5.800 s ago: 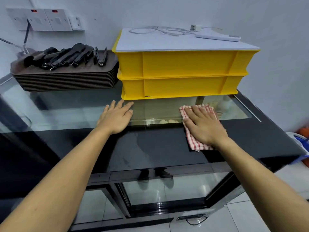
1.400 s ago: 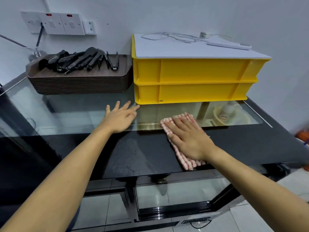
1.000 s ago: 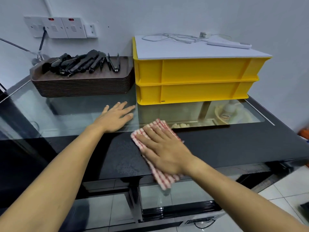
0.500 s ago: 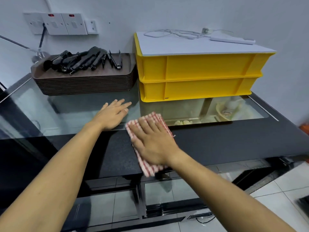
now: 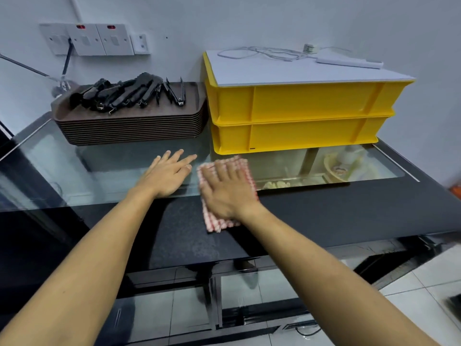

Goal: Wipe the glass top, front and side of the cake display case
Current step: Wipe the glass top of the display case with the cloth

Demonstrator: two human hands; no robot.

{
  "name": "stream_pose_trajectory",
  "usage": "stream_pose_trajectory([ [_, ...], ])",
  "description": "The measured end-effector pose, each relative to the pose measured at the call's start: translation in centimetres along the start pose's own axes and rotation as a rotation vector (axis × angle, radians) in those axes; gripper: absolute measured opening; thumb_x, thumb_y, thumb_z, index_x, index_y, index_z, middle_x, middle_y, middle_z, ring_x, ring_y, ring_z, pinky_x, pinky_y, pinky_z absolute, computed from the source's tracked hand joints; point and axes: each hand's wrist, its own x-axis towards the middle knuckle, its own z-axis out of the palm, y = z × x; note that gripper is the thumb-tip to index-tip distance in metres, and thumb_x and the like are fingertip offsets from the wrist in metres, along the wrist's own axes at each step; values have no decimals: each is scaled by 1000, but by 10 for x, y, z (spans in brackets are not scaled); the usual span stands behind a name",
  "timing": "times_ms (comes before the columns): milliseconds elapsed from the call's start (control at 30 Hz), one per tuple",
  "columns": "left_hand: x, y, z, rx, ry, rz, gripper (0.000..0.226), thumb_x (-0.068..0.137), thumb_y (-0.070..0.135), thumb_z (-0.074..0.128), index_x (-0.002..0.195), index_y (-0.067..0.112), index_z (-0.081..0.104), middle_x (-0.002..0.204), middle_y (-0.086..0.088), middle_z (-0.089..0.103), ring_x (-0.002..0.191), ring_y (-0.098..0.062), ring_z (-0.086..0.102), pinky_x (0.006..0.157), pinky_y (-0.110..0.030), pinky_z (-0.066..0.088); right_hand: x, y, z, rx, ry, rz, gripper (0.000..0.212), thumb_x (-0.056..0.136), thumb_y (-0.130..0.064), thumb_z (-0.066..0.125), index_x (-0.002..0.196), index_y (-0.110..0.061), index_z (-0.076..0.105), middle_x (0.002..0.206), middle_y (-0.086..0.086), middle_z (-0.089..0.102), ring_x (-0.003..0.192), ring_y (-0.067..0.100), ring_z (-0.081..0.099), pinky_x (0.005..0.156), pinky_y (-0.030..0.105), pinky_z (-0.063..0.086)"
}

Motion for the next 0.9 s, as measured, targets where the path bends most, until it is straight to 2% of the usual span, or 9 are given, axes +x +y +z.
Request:
stream_pose_trajectory([
  [100,0,0,0,7,2,-5,49,112,50,17,160,55,16,175,6,4,162,-24,-2,130,-44,-2,-45,-2,1,-15,-5,-208,59,109,-56,13,165,-39,2,173,-2,-7,160,22,-13,129,42,-9],
  [167,0,0,1,2,7,-7,49,111,50,16,160,55,17,175,6,4,162,-24,-2,130,-44,-2,-74,20,-3,-16,16,-220,56,109,-58,12,163,-47,2,172,-10,-10,159,15,-16,128,37,-12],
  [300,-1,1,1,4,13,-8,49,111,49,15,161,54,17,175,6,5,162,-24,-2,130,-45,-2,-62,79,-18,-30,41,62,56,109,-54,13,163,-47,2,173,-10,-9,160,16,-11,129,37,-8],
  [433,-1,3,0,8,7,-9,49,112,50,15,161,53,16,175,7,4,162,-24,-2,130,-45,-3,3,65,-11,9,53,200,61,108,-53,12,166,-37,1,174,2,-7,160,30,-9,128,47,-7],
  [600,-2,2,-3,-6,-1,8,49,112,49,17,161,53,17,175,6,5,162,-24,-1,129,-45,-2,-12,6,0,-62,10,-87,60,109,-53,7,165,-36,-2,173,3,-12,159,27,-16,128,44,-11],
  [667,-1,0,-2,1,2,8,49,112,49,17,161,53,17,175,6,5,162,-25,-1,129,-45,-1,-60,6,1,-62,14,-282,58,109,-55,9,164,-41,-1,172,-5,-12,158,18,-19,128,39,-13],
  [733,1,0,-1,8,4,9,49,112,49,17,161,53,17,175,6,5,162,-25,-1,129,-45,-1,-90,32,-8,-26,-21,-335,54,107,-59,9,160,-52,-1,169,-14,-13,156,8,-21,127,33,-15],
  [800,0,1,-1,12,3,10,50,112,50,16,161,53,17,175,6,4,162,-26,-1,129,-46,-1,-79,75,-21,-65,-35,-234,55,102,-64,4,156,-57,-4,170,-15,-12,156,7,-18,128,34,-14],
  [900,-2,4,-3,21,-1,0,50,112,49,15,161,53,16,175,6,3,162,-25,-2,129,-45,-2,-30,116,-31,-87,-5,59,61,103,-64,6,161,-47,-5,174,-5,-9,160,19,-12,129,40,-10],
])
